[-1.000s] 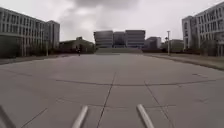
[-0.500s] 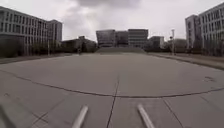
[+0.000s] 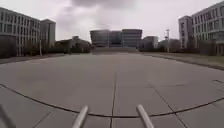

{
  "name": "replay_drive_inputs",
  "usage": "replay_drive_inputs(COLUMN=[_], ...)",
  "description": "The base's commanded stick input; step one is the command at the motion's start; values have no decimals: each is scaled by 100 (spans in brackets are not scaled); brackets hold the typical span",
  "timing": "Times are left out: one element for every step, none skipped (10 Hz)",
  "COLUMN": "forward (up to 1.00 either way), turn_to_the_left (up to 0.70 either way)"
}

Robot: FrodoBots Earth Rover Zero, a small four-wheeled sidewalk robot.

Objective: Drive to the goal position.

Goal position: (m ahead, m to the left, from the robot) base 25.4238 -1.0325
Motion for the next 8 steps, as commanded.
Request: replay_drive_inputs(forward=[100,100,100,100,100,100,100,100], turn_to_the_left=[-27,-27,-27,-27,-27,-27,-27,-27])
